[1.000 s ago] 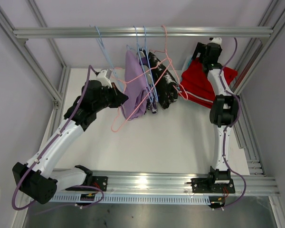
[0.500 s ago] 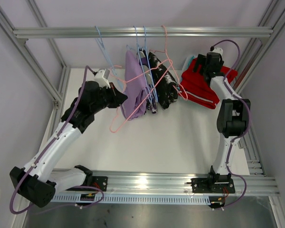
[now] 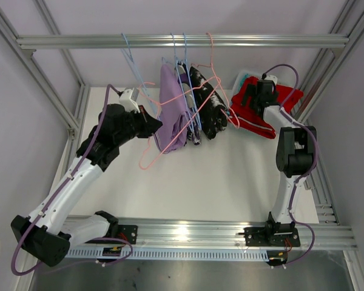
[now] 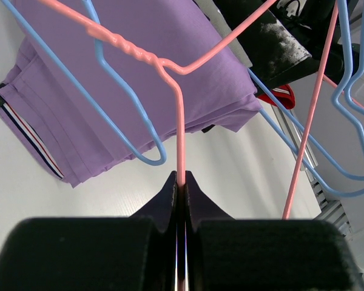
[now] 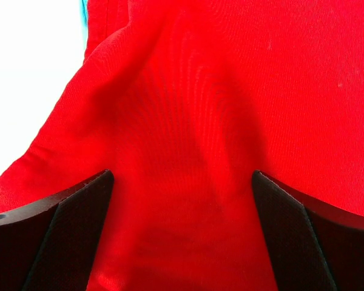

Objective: Remove the trousers from the hanger
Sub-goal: Place the trousers in the bin, then move the bin to the center of the board.

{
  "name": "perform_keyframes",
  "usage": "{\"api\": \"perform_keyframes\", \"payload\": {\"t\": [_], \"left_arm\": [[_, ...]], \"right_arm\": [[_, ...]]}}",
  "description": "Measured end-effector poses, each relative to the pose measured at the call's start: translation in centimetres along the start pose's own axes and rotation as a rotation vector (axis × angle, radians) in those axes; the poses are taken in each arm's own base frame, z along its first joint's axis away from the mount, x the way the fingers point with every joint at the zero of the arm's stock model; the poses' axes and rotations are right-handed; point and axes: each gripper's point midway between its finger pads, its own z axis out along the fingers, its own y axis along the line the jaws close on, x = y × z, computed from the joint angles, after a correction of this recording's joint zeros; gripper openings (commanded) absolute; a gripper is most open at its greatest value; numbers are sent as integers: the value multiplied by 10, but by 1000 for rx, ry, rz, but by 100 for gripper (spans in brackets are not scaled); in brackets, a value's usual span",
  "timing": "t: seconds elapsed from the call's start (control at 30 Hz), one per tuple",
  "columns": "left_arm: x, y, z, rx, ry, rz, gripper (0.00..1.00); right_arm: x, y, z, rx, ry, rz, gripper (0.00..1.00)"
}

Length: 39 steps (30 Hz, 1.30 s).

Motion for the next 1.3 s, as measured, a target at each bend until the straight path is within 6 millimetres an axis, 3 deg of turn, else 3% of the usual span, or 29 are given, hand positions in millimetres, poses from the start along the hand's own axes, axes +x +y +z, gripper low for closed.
{"api": "perform_keyframes", "payload": {"t": [0.37,0.5,0.7,0.77,0.87,0.97,1.03,1.3], "left_arm": [[0,0,0,-1,0,0,0],[0,0,0,-1,0,1,0],[0,0,0,-1,-1,1,0],[0,0,0,-1,0,0,0],[0,0,0,-1,0,0,0],[0,0,0,0,0,0,0],[0,0,0,0,0,0,0],[0,0,0,1,0,0,0]], "right_arm": [[-4,0,-12,7,61,-8,99],[-11,-1,-34,2,81,-11,100],[-47,0,-82,-26,0,13,99],[-50,0,-92,-35,-13,19,99],[-32,-1,-90,-39,6,26,100],[20,-6,-78,-35,110,16,99],[42,-8,-68,-34,150,11,99],[46,-4,-62,-48,157,16,99]]}}
